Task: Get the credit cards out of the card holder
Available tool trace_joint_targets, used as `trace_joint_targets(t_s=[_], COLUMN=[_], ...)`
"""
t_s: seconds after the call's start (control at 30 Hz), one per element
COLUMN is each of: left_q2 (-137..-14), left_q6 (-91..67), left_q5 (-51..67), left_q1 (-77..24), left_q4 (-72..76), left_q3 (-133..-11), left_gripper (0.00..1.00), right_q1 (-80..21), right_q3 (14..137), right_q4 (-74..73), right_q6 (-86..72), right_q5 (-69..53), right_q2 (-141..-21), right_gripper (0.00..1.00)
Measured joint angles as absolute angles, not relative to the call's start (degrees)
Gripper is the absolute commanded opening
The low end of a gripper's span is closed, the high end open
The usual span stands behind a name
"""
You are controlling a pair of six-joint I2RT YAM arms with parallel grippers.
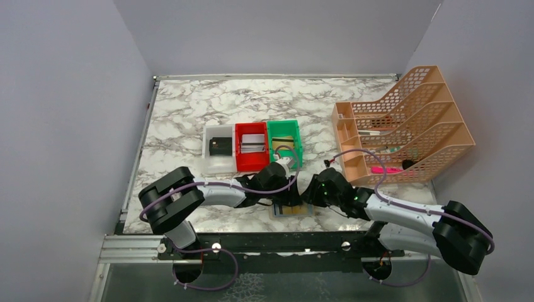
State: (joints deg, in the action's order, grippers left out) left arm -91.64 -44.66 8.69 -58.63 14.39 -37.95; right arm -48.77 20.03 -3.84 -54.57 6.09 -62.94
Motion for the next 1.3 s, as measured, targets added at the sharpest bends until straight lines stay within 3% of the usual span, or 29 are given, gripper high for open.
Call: trace_joint_targets(t_s=[0.43, 1.07, 1.3], left_q2=[-92.3, -92.3, -92.3], left_q6=[-49.1, -50.0, -49.9], left_q5=[8.0, 6.8, 6.9], left_q1=[-58.3, -58.1, -58.1], left_q4=[21.7, 22.6, 22.7], left_q3=[-33.8, -32.5, -32.4], left_gripper=[0.32, 0.03, 0.00], right_q1=[-48.6, -48.6, -48.6], right_q3=[16.6, 16.3, 16.3], right_q4=[0.3, 0.5, -0.4], right_q6=[-56.9, -56.9, -55.4], right_q5=[6.3, 6.4, 6.2], right_q2=[-61.0, -60.8, -59.1], right_gripper=[0.28, 0.28, 0.28])
